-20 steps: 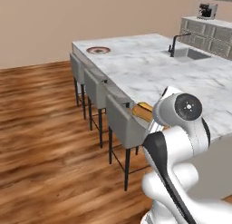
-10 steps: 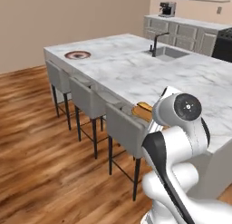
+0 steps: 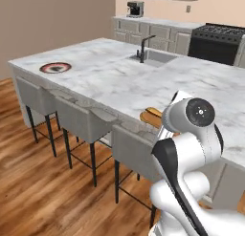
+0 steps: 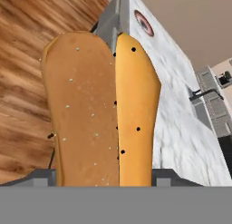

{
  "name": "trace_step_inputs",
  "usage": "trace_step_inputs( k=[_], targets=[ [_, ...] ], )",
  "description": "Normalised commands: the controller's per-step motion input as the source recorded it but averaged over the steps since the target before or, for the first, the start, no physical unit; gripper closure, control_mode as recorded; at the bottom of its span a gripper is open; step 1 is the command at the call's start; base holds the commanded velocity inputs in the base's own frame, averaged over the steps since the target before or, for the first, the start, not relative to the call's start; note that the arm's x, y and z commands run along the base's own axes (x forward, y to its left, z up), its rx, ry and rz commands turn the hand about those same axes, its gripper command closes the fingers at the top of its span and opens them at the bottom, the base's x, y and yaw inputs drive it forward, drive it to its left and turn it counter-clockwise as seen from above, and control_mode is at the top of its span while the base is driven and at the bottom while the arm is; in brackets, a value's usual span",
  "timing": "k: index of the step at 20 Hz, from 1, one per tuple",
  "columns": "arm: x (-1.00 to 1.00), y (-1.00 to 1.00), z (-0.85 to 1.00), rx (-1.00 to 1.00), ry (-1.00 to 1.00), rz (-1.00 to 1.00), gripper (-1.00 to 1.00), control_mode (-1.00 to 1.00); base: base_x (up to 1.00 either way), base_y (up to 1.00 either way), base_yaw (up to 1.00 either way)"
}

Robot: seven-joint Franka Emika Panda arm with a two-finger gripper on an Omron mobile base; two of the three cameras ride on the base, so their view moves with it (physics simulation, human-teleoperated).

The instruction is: Move the hot dog bun to the plate on the dining table and place the condiment next to that plate. Then navigate to the fridge and take the sausage and place it on the plate as well.

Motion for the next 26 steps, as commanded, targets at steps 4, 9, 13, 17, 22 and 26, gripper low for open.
trace_step_inputs(
  k=[4,9,13,17,22,26],
  targets=[
    [0.0,0.0,0.0,0.0,0.0,0.0,1.0,1.0,0.48,1.0,-0.37],
    [0.0,0.0,0.0,0.0,0.0,0.0,1.0,1.0,0.5,1.0,-0.37],
    [0.0,0.0,0.0,0.0,0.0,0.0,1.0,1.0,0.52,1.0,-0.37],
    [0.0,0.0,0.0,0.0,0.0,0.0,1.0,1.0,0.51,1.0,-0.35],
    [0.0,0.0,0.0,0.0,0.0,0.0,1.0,1.0,0.41,0.93,-0.28],
    [0.0,0.0,0.0,0.0,0.0,0.0,1.0,1.0,0.37,0.82,-0.16]
  ],
)
